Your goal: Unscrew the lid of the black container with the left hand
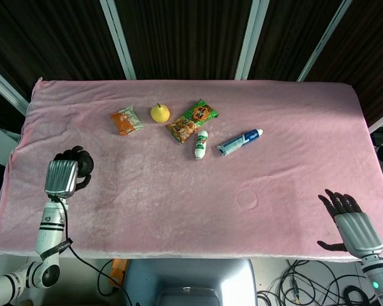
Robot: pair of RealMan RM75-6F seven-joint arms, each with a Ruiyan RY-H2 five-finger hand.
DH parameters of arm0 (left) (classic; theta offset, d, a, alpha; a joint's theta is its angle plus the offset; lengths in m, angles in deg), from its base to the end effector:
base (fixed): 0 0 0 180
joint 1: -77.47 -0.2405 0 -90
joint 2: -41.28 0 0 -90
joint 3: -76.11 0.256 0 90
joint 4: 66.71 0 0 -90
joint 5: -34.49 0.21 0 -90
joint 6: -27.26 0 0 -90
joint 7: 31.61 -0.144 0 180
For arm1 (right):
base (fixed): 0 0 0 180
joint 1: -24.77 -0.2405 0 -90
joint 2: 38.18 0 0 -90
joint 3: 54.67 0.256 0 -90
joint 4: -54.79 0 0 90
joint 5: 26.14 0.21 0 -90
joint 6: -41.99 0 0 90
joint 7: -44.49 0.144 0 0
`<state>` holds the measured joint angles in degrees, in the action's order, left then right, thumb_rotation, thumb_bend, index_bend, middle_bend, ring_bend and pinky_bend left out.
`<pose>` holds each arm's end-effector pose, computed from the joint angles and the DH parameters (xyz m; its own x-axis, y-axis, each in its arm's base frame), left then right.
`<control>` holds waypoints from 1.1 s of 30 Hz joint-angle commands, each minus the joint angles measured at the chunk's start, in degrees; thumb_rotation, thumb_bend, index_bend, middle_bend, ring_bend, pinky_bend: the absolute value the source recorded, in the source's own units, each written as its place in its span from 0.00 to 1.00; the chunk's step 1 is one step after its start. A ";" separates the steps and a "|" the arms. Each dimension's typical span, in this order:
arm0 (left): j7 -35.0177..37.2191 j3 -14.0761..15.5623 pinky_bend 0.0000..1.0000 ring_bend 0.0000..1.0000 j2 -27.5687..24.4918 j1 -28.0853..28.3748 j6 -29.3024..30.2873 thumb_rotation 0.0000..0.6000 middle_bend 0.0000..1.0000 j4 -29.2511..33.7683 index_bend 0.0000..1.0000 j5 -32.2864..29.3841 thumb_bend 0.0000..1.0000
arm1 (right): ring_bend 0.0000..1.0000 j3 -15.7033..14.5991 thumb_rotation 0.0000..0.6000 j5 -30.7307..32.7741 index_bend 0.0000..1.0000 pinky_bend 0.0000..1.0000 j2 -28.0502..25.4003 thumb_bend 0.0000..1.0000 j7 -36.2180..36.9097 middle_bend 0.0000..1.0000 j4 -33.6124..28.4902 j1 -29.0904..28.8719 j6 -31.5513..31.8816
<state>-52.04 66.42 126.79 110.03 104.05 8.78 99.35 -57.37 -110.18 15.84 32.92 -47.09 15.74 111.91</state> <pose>-0.2403 0.3459 0.0747 0.5393 -0.1093 0.8350 0.8367 -0.0432 -0.5460 -0.3062 -0.1725 0.1549 0.5717 -0.3131 0.7583 -0.8133 -0.0948 0.5740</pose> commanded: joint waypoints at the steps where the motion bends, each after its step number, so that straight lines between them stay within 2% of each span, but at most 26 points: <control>1: -4.00 -1.07 0.51 0.45 0.24 -1.49 -0.93 1.00 0.36 -0.57 0.44 -1.01 0.27 | 0.00 0.00 1.00 0.15 0.05 0.18 0.04 0.10 -0.18 0.08 -0.05 -0.12 -0.23; 5: 0.57 -1.45 0.53 0.48 -3.49 -1.71 -11.07 1.00 0.40 6.58 0.46 -6.86 0.27 | 0.00 -0.03 1.00 0.42 0.05 0.18 0.13 0.10 -0.53 0.08 -0.09 -0.24 -0.56; 9: 11.65 -2.16 0.56 0.51 -11.49 -0.12 -30.06 1.00 0.42 15.32 0.48 -13.82 0.27 | 0.00 -0.01 1.00 0.69 0.05 0.18 0.16 0.10 -0.80 0.08 -0.19 -0.34 -0.76; 11: 15.11 -2.43 0.57 0.52 -13.22 0.59 -34.83 1.00 0.43 15.95 0.49 -13.50 0.27 | 0.00 -0.02 1.00 0.71 0.05 0.18 0.14 0.10 -0.82 0.08 -0.22 -0.35 -0.77; 12: 16.82 -2.77 0.57 0.52 -13.30 0.58 -35.33 1.00 0.43 15.70 0.49 -12.14 0.27 | 0.00 -0.04 1.00 0.71 0.05 0.18 0.12 0.10 -0.81 0.08 -0.22 -0.33 -0.75; 14: 17.70 -2.93 0.57 0.51 -12.19 0.04 -32.53 1.00 0.42 14.45 0.49 -8.76 0.27 | 0.00 -0.10 1.00 0.65 0.05 0.18 0.07 0.10 -0.76 0.08 -0.23 -0.27 -0.66; 18: 16.99 -3.09 0.57 0.49 -7.83 -1.88 -21.42 1.00 0.40 10.26 0.49 -2.26 0.27 | 0.00 -0.17 1.00 0.42 0.05 0.18 -0.01 0.10 -0.57 0.08 -0.26 -0.17 -0.41; 22: 12.77 -3.40 0.56 0.47 -5.66 -2.74 -14.58 1.00 0.38 6.36 0.49 -1.07 0.27 | 0.00 -0.18 1.00 0.24 0.05 0.18 -0.02 0.10 -0.39 0.08 -0.21 -0.12 -0.21; 25: 5.12 -4.03 0.56 0.47 -3.72 -2.94 -9.04 1.00 0.38 2.16 0.49 -2.26 0.27 | 0.00 -0.22 1.00 0.19 0.05 0.18 -0.02 0.10 -0.35 0.08 -0.18 -0.14 -0.26; 26: 2.45 -4.20 0.56 0.47 -2.74 -2.92 -6.85 1.00 0.38 0.52 0.49 -2.25 0.27 | 0.00 -0.21 1.00 0.21 0.05 0.18 0.00 0.10 -0.37 0.08 -0.17 -0.17 -0.30; 29: -7.60 -4.31 0.56 0.47 2.57 -2.46 4.15 1.00 0.38 -10.12 0.51 1.45 0.27 | 0.00 -0.20 1.00 0.41 0.05 0.18 0.06 0.10 -0.53 0.08 -0.16 -0.27 -0.54; 31: -7.40 -4.21 0.57 0.46 5.70 -2.06 7.88 1.00 0.38 -16.35 0.53 4.07 0.27 | 0.00 -0.18 1.00 0.63 0.05 0.18 0.11 0.10 -0.72 0.08 -0.19 -0.36 -0.76; 33: -4.12 -4.29 0.57 0.46 6.79 -2.10 7.46 1.00 0.38 -17.97 0.54 4.56 0.27 | 0.00 -0.15 1.00 0.82 0.05 0.18 0.18 0.10 -0.92 0.08 -0.21 -0.44 -0.94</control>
<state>-57.18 62.62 127.83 107.89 106.33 -0.72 99.81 -57.52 -109.37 16.01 32.02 -47.30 15.31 110.98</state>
